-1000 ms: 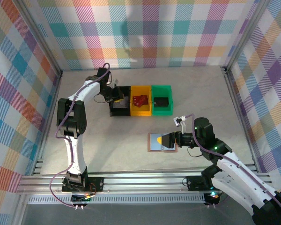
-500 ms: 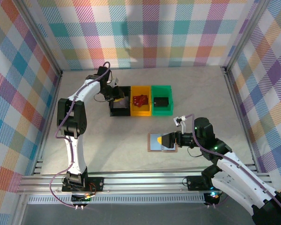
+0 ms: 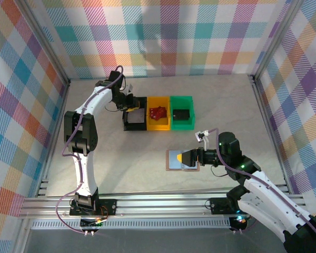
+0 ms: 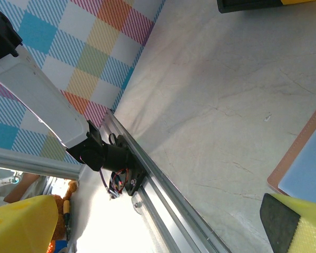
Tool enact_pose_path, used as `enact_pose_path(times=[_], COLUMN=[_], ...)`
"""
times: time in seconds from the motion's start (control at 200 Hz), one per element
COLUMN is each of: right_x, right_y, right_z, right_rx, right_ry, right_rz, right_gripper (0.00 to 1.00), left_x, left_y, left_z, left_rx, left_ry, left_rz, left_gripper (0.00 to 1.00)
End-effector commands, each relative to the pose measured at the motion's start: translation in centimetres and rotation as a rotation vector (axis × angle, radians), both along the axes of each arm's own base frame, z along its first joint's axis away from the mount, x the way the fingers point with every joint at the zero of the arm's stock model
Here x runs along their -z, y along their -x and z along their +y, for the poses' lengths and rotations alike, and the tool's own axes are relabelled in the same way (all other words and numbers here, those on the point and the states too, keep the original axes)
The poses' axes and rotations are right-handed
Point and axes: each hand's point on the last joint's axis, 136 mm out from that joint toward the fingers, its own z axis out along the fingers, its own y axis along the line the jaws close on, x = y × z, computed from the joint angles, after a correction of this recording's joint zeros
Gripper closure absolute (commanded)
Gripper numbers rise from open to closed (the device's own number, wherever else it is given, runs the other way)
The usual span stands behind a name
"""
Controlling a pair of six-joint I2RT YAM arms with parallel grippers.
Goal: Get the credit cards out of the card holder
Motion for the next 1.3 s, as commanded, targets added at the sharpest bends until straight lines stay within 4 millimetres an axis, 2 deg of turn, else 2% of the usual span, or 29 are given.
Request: enact_pose_path(times=[0.0,0.17,0.41,0.46,0.48,0.53,0.55,0.6,0.71,0.86,1.02,1.295], right_x=[-0.6,-0.7,-0.8,-0.8,-0.8,-0.8,-0.9,-0.8,-1.0,-1.6,-1.4,-3.5], right_y=[0.2,0.1,-0.3,-0.4,-0.5,-0.7,-0.8,-1.2,-2.1,-3.5,-5.8,-7.7], right_z=[0.1,0.1,-0.3,-0.5,-0.6,-0.7,-0.8,-1.2,-2.2,-3.9,-7.7,-13.0], right_rx=[-0.022,-0.016,0.018,0.034,0.041,0.058,0.065,0.099,0.189,0.336,0.605,0.885], right_ry=[-0.023,-0.020,-0.002,0.003,0.007,0.016,0.020,0.038,0.061,0.082,0.175,0.347], right_rz=[-0.040,-0.046,-0.057,-0.061,-0.061,-0.065,-0.067,-0.071,-0.078,-0.085,-0.057,-0.108], right_gripper=[0.01,0.01,0.01,0.01,0.01,0.01,0.01,0.01,0.01,0.01,0.01,0.01], left_x=[-1.7,-4.5,-11.6,-13.1,-13.4,-14.5,-14.9,-15.7,-17.5,-18.7,-18.7,-15.5], left_y=[0.2,-0.1,0.1,0.4,0.7,1.3,1.6,2.4,4.9,8.5,11.9,16.0], left_z=[-0.3,0.0,1.7,2.3,2.6,3.1,3.4,4.0,5.5,7.2,9.4,11.2], left_rx=[0.026,0.020,-0.065,-0.096,-0.111,-0.145,-0.157,-0.190,-0.253,-0.305,-0.370,-0.399], left_ry=[-0.024,-0.035,-0.069,-0.069,-0.071,-0.073,-0.073,-0.080,-0.123,-0.199,-0.238,-0.271], left_rz=[-0.024,-0.077,-0.301,-0.361,-0.379,-0.432,-0.450,-0.496,-0.581,-0.666,-0.700,-0.668], left_gripper=[0.68,0.68,0.53,0.46,0.35,0.32,0.12,0.01,0.00,0.00,0.00,0.00])
